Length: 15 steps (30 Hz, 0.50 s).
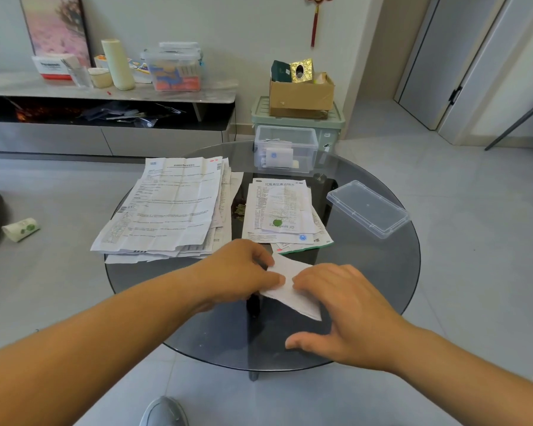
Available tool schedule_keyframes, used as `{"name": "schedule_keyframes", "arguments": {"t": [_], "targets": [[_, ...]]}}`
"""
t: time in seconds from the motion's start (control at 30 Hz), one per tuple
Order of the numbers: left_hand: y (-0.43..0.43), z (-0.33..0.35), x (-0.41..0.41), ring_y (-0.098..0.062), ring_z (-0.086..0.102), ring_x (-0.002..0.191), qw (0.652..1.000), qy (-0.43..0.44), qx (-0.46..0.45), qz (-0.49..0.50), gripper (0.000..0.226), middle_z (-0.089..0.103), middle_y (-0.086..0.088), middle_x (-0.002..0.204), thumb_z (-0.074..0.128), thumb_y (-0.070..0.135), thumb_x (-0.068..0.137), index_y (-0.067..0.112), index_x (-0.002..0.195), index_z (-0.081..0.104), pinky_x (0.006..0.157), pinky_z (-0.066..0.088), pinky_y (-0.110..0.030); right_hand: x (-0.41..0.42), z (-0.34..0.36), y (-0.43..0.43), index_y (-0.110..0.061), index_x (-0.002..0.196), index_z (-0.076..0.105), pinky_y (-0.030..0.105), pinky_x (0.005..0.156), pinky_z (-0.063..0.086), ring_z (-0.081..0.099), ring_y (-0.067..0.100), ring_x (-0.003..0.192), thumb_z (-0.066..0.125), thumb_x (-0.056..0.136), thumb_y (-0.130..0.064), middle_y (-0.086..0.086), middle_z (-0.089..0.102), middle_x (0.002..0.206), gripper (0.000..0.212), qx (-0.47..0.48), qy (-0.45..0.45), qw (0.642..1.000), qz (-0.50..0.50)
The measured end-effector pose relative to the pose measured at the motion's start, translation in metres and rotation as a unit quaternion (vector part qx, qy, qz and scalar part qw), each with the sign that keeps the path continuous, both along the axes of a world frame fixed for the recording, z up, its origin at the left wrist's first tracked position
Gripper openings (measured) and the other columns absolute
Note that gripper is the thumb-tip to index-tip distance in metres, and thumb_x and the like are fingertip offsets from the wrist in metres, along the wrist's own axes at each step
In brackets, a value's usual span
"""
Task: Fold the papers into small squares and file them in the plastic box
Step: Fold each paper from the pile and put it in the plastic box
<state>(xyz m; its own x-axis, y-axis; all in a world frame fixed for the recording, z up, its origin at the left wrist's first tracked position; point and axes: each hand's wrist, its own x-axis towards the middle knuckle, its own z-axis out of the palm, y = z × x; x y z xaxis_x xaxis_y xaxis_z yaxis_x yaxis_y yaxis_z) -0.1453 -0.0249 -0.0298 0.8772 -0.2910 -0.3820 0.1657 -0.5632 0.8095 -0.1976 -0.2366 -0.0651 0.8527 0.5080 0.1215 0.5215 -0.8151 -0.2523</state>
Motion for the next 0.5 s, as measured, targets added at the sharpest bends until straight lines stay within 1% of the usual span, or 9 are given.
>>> {"name": "schedule_keyframes", "arguments": {"t": [0.07, 0.13, 0.23, 0.27, 0.3, 0.37, 0.4, 0.43, 0.5], "targets": [[0.004, 0.003, 0.002, -0.014, 0.053, 0.060, 0.999, 0.047, -0.020, 0.006, 0.019, 0.062, -0.003, 0.069, 0.076, 0.026, 0.088, 0.008, 0.095, 0.075, 0.056, 0.044, -0.025, 0.001, -0.001, 0.001, -0.030, 0.117, 0.058, 0.031, 0.091, 0.048, 0.059, 0.010, 0.105, 0.044, 0.082, -0.082, -0.014, 0.063, 0.116, 0.064, 0.011, -0.008, 1.000, -0.014], [0.006, 0.005, 0.001, -0.014, 0.053, 0.062, 0.999, 0.049, -0.004, -0.024, 0.028, 0.062, 0.000, 0.066, 0.071, 0.037, 0.091, 0.010, 0.086, 0.076, 0.057, 0.044, -0.026, 0.004, -0.002, 0.000, -0.030, 0.109, 0.063, 0.031, 0.084, 0.051, 0.059, 0.008, 0.098, 0.046, 0.090, -0.066, -0.015, 0.066, 0.108, 0.044, 0.035, -0.008, 0.999, -0.021], [0.005, 0.010, -0.004, -0.009, 0.052, 0.059, 0.996, 0.000, 0.054, -0.068, 0.062, 0.058, 0.004, 0.064, 0.056, 0.071, 0.085, 0.010, 0.077, 0.068, 0.056, 0.043, -0.021, 0.012, 0.000, -0.003, -0.034, 0.096, 0.066, 0.029, 0.082, 0.046, 0.052, 0.003, 0.094, 0.044, 0.099, -0.051, -0.022, 0.062, 0.095, 0.028, 0.095, 0.030, 0.994, -0.049], [0.005, 0.011, -0.006, -0.009, 0.050, 0.058, 0.994, -0.015, 0.067, -0.084, 0.068, 0.056, 0.004, 0.064, 0.051, 0.079, 0.080, 0.013, 0.073, 0.063, 0.057, 0.042, -0.020, 0.015, 0.002, -0.004, -0.035, 0.091, 0.063, 0.029, 0.083, 0.043, 0.050, 0.002, 0.093, 0.045, 0.100, -0.049, -0.022, 0.059, 0.090, 0.024, 0.109, 0.044, 0.991, -0.063], [0.005, 0.011, -0.007, -0.009, 0.047, 0.057, 0.991, -0.034, 0.083, -0.104, 0.068, 0.053, 0.004, 0.063, 0.049, 0.082, 0.077, 0.016, 0.069, 0.059, 0.059, 0.040, -0.021, 0.019, 0.003, -0.005, -0.037, 0.088, 0.060, 0.030, 0.086, 0.041, 0.049, 0.002, 0.092, 0.047, 0.099, -0.048, -0.022, 0.057, 0.087, 0.020, 0.117, 0.055, 0.988, -0.079], [0.004, 0.005, -0.006, -0.010, 0.045, 0.056, 0.976, -0.093, 0.140, -0.137, 0.063, 0.048, 0.005, 0.059, 0.056, 0.079, 0.080, 0.019, 0.062, 0.054, 0.060, 0.037, -0.024, 0.026, 0.004, -0.006, -0.040, 0.092, 0.056, 0.033, 0.091, 0.039, 0.046, 0.000, 0.094, 0.054, 0.096, -0.049, -0.024, 0.055, 0.091, 0.010, 0.114, 0.076, 0.983, -0.119], [0.002, 0.000, -0.006, -0.009, 0.047, 0.056, 0.966, -0.130, 0.174, -0.141, 0.059, 0.050, 0.007, 0.060, 0.061, 0.076, 0.079, 0.020, 0.063, 0.057, 0.059, 0.037, -0.023, 0.028, 0.004, -0.006, -0.041, 0.098, 0.054, 0.034, 0.094, 0.038, 0.045, 0.001, 0.096, 0.058, 0.093, -0.052, -0.025, 0.054, 0.096, 0.013, 0.104, 0.088, 0.981, -0.139], [0.000, -0.004, -0.005, -0.009, 0.050, 0.059, 0.955, -0.165, 0.206, -0.139, 0.054, 0.053, 0.008, 0.065, 0.065, 0.073, 0.078, 0.021, 0.065, 0.060, 0.059, 0.039, -0.022, 0.030, 0.004, -0.005, -0.042, 0.104, 0.053, 0.035, 0.096, 0.036, 0.044, 0.002, 0.098, 0.061, 0.090, -0.057, -0.025, 0.054, 0.101, 0.022, 0.090, 0.089, 0.980, -0.152], [-0.006, -0.012, -0.004, -0.008, 0.056, 0.073, 0.936, -0.210, 0.250, -0.130, 0.050, 0.056, 0.008, 0.084, 0.067, 0.072, 0.076, 0.023, 0.071, 0.062, 0.064, 0.045, -0.024, 0.033, 0.003, -0.004, -0.042, 0.116, 0.052, 0.037, 0.098, 0.033, 0.043, 0.006, 0.103, 0.062, 0.085, -0.064, -0.023, 0.049, 0.106, 0.039, 0.051, 0.079, 0.982, -0.165]]}}
